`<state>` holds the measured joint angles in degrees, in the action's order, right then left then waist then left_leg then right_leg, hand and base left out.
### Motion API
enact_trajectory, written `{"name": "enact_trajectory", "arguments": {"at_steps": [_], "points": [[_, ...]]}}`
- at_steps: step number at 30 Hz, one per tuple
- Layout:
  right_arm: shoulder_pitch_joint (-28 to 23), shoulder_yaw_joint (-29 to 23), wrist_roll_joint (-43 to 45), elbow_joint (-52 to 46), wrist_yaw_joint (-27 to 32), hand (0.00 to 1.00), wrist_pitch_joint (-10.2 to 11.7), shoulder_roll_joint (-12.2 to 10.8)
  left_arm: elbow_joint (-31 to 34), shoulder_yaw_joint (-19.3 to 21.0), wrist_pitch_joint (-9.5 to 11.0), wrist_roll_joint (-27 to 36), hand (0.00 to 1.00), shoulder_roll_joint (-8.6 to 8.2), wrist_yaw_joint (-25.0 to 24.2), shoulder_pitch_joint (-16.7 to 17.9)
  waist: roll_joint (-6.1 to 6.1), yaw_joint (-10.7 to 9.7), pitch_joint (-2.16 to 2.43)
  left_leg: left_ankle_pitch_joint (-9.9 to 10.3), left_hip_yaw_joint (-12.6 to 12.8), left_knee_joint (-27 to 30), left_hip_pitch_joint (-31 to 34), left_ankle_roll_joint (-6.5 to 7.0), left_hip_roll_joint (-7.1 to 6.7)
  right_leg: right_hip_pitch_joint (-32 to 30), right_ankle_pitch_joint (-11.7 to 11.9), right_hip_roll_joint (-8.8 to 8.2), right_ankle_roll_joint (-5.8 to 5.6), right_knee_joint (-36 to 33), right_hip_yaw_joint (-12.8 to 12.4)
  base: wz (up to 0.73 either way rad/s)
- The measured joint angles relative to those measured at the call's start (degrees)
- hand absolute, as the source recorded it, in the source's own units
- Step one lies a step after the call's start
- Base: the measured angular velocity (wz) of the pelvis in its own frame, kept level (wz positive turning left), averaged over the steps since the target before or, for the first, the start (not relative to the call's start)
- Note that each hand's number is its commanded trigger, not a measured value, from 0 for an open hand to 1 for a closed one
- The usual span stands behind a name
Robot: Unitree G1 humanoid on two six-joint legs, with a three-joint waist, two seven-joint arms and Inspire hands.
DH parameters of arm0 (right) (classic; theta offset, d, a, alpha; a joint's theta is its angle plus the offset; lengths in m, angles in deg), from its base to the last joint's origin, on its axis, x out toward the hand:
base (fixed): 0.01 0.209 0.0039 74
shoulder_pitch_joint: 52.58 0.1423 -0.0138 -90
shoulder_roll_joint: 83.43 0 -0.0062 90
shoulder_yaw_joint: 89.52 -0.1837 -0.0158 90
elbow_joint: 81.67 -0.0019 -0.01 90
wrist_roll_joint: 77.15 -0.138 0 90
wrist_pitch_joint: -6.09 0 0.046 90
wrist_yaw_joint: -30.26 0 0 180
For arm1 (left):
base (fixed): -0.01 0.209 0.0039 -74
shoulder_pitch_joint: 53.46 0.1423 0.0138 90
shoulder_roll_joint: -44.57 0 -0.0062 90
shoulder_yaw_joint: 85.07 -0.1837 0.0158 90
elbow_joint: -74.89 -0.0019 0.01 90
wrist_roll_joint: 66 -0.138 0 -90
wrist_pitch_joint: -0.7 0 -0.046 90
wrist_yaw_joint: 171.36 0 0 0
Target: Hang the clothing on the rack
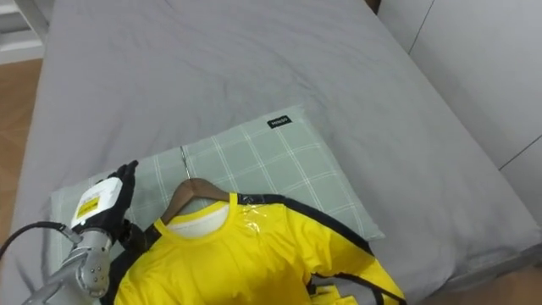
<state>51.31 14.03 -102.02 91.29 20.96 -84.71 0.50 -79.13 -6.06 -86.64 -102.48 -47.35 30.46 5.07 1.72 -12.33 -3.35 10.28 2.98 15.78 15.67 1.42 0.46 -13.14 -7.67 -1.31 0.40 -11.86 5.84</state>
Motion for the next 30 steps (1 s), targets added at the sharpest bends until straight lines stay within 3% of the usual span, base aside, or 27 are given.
{"name": "enact_trajectory", "arguments": {"at_steps": [12,30], "points": [[1.25,1.03,0.03,-0.41,-0.13,0.00,0.16,0.04,-0.32,-3.71,-0.05,5.60,0.00,0.00,-6.19,-1.80,0.27,-0.01,-0.09,-0.01,0.08,1.21,1.38,0.01,0.00,-0.87,0.00,-0.14,0.00,-0.07,0.23,0.00],[0.92,0.85,0.45,-0.34,-2.48,0.00,0.00,0.14,-1.39,-3.36,-0.22,5.40,0.00,-0.15,-15.46,-1.70,0.53,0.22,-0.24,-0.04,0.17,1.62,0.65,0.06,0.09,-0.66,-0.01,-0.18,-0.01,-1.78,0.34,0.00]]}}
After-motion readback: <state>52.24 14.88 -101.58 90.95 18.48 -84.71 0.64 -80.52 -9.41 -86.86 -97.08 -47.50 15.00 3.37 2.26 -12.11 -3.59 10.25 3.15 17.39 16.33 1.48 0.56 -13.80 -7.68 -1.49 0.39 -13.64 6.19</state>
